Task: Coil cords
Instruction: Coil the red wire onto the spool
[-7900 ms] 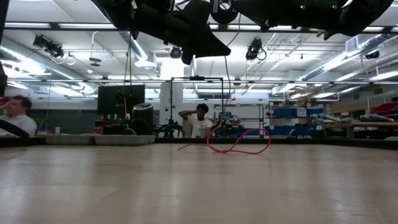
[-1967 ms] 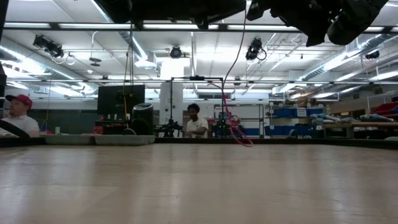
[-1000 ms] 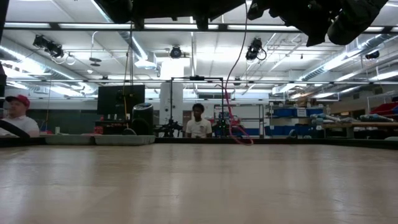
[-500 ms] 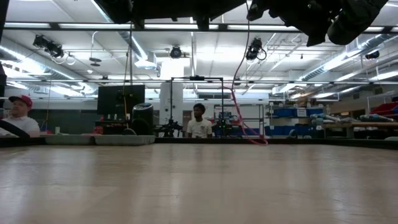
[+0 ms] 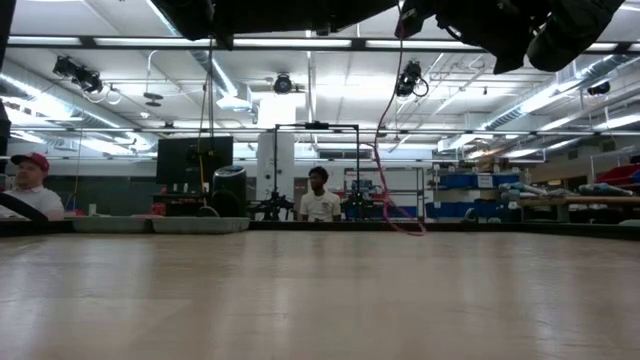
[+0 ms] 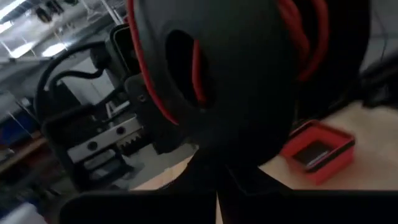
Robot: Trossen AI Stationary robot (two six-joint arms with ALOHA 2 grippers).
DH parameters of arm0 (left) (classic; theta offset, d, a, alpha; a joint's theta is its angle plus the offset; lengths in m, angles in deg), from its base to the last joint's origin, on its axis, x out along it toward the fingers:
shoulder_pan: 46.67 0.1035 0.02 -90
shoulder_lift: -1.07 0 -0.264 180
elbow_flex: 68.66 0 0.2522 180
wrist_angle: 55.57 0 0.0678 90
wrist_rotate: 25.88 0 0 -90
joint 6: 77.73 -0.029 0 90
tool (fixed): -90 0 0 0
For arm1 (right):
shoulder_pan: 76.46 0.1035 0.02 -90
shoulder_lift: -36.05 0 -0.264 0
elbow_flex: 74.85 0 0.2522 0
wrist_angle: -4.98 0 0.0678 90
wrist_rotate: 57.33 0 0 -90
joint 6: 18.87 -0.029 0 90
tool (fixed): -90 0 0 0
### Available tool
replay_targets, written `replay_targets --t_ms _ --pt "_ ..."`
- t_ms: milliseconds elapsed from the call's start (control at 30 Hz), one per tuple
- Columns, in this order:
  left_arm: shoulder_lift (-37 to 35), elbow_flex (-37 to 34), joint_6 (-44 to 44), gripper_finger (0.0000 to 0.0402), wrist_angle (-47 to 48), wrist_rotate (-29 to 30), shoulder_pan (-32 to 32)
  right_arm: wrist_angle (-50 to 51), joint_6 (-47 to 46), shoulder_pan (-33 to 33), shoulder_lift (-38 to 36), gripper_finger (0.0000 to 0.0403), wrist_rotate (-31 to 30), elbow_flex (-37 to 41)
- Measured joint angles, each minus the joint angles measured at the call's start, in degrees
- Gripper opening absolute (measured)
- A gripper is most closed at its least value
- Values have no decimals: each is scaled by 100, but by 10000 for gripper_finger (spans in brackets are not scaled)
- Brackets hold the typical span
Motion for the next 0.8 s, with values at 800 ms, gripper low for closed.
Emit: replay_targets --t_ms 800 --pt "4 0 -911 0 -176 875 2 560 -1001 -323 0 1 855 0"
